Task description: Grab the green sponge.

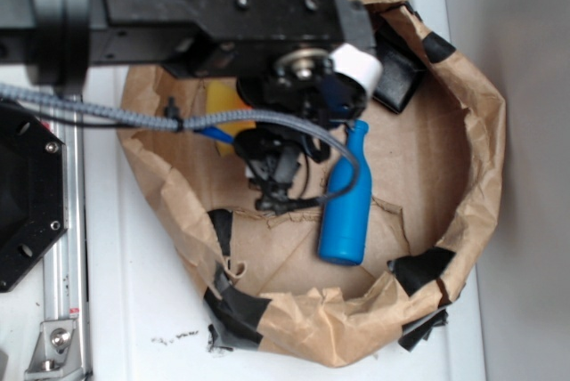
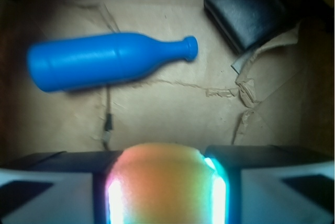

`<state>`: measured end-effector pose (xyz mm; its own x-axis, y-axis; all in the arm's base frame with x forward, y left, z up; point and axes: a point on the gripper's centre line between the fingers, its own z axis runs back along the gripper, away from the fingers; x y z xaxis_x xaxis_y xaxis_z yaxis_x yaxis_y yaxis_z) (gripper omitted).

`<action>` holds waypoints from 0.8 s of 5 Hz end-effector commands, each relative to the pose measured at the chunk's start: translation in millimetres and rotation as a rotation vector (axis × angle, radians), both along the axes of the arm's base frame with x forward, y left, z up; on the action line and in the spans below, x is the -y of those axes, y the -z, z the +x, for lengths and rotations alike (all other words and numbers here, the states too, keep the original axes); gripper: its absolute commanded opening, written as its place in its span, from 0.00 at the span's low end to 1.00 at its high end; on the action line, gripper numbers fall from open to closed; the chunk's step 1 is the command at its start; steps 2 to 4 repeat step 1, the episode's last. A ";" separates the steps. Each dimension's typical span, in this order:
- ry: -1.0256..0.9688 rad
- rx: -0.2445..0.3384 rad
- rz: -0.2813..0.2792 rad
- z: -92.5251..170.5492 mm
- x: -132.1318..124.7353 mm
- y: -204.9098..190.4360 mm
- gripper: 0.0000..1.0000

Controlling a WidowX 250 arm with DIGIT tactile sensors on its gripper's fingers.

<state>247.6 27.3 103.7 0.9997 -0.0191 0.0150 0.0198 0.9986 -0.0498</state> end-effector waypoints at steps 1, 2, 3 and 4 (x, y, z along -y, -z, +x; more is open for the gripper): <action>-0.106 0.104 0.000 1.1 0.4 -26.9 0.00; -0.106 0.104 0.000 1.1 0.4 -26.9 0.00; -0.106 0.104 0.000 1.1 0.4 -26.9 0.00; -0.106 0.104 0.000 1.1 0.4 -26.9 0.00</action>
